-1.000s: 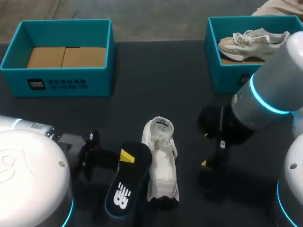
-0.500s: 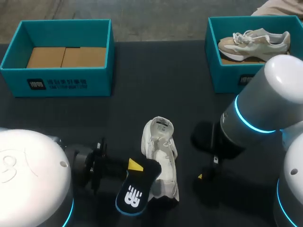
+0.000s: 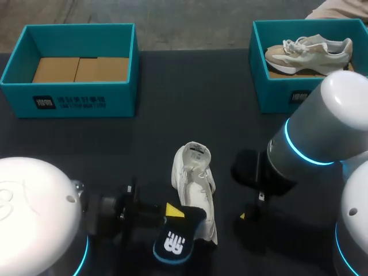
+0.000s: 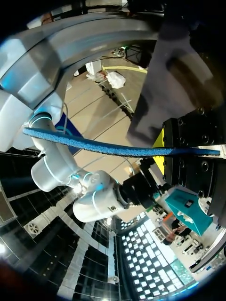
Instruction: Take the shoe out of the shoebox, open the shoe tongue, remove and reinsert the insole, then place the shoe into the shoebox
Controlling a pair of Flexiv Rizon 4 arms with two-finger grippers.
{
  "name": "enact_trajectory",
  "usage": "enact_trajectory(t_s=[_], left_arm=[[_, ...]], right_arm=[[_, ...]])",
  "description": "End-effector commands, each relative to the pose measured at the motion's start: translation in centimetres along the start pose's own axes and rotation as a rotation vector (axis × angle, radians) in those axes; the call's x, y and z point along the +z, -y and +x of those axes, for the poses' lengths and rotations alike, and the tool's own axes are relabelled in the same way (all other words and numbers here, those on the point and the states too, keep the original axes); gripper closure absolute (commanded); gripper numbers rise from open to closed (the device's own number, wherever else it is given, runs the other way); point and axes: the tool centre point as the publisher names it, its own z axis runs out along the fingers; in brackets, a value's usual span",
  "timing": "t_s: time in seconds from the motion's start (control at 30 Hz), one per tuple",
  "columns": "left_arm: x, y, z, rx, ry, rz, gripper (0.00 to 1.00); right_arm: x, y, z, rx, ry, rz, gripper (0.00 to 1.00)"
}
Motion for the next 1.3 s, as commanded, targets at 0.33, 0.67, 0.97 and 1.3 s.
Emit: enact_trajectory(t_s=[0.33,0.67,0.97,1.3], left_arm=[[0.7,-0.5,0.0,0.001,0.000,0.002,1.00],[0.7,-1.0,0.2,-0.083,0.037,-0.009,1.00],[1.1,-2.0,0.8,-0.132,0.041,0.005,1.00],[1.5,-4.0,0.6,-0.172,0.071,-0.022,1.00]], right_arm=[[0.1,0.1,0.1,0.001,0.001,-0.001,0.00],[0.1,0.1,0.1,0.001,0.001,-0.001,0.00],[0.1,0.1,0.1,0.001,0.001,-0.001,0.00],[0.1,0.1,0.1,0.001,0.001,-0.001,0.00]])
